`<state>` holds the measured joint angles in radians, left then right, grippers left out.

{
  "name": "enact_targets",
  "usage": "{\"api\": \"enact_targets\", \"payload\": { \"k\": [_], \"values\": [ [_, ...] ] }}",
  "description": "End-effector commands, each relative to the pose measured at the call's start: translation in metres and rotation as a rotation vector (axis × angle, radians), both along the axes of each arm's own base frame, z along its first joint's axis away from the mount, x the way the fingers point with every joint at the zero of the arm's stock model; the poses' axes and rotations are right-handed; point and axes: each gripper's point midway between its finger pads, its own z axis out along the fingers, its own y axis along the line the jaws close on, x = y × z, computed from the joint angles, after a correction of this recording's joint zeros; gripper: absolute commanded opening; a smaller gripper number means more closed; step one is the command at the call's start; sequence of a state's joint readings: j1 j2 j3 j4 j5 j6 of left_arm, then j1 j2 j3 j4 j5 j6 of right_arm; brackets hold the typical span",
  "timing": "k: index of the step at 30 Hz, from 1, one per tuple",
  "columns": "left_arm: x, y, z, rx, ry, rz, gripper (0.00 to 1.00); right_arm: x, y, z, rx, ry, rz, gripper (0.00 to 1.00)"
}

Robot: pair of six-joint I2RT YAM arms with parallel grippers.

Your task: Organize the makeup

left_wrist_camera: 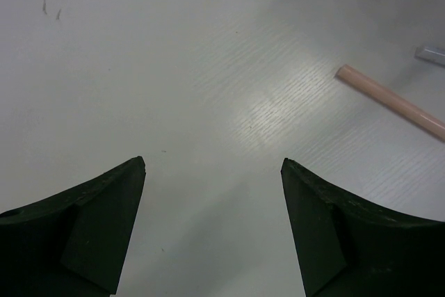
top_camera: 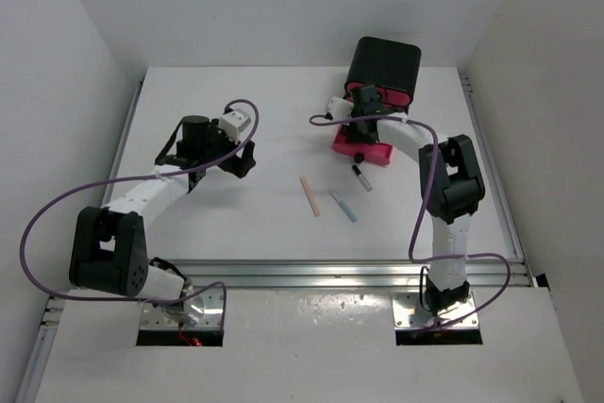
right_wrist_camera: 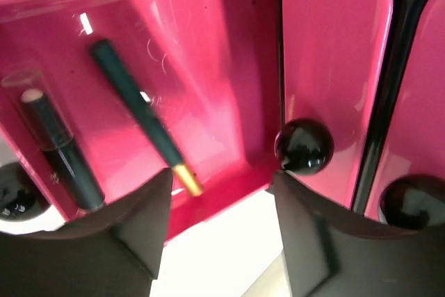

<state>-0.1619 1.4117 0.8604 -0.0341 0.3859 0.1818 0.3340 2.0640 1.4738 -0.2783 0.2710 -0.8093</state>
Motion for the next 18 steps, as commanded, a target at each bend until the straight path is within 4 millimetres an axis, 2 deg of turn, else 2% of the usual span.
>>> {"api": "enact_targets", "payload": {
  "k": [1,3,4,6,7,9,10,11,13,14,18],
  "values": [
    [0.009,-0.002,0.017,-0.012,-0.072,-0.013,0.85,0.005,0.004,0.053,0.030,-0.101,-0.010,0.61],
    [0.010,-0.002,0.017,-0.005,-0.077,-0.017,0.85,-0.003,0.010,0.056,0.060,-0.093,-0.023,0.72],
    [0.007,-0.003,0.015,-0.008,-0.066,-0.025,0.85,-0.007,0.010,0.068,0.077,-0.104,-0.030,0.73],
    [0.006,-0.007,0.015,-0.001,-0.071,-0.041,0.85,-0.019,0.018,0.072,0.166,-0.094,-0.092,0.73],
    [0.006,-0.007,0.015,-0.001,-0.071,-0.041,0.85,-0.036,0.021,0.067,0.265,-0.037,-0.186,0.70],
    [0.005,-0.011,0.012,0.000,-0.062,-0.050,0.85,-0.068,0.042,0.053,0.399,0.113,-0.160,0.70],
    [0.005,-0.012,0.012,-0.005,-0.061,-0.058,0.85,-0.082,0.048,0.049,0.467,0.163,-0.207,0.69],
    [0.005,-0.012,0.012,-0.005,-0.061,-0.058,0.85,-0.108,0.057,0.030,0.518,0.269,-0.188,0.69],
    [0.005,-0.012,0.012,-0.005,-0.061,-0.058,0.85,-0.128,0.058,0.010,0.557,0.334,-0.253,0.68],
    [0.005,-0.012,0.012,-0.005,-0.061,-0.058,0.85,-0.138,0.058,-0.003,0.573,0.366,-0.301,0.64],
    [0.002,-0.015,0.010,-0.004,-0.052,-0.067,0.85,-0.153,0.053,-0.027,0.570,0.425,-0.373,0.59]
  ]
}}
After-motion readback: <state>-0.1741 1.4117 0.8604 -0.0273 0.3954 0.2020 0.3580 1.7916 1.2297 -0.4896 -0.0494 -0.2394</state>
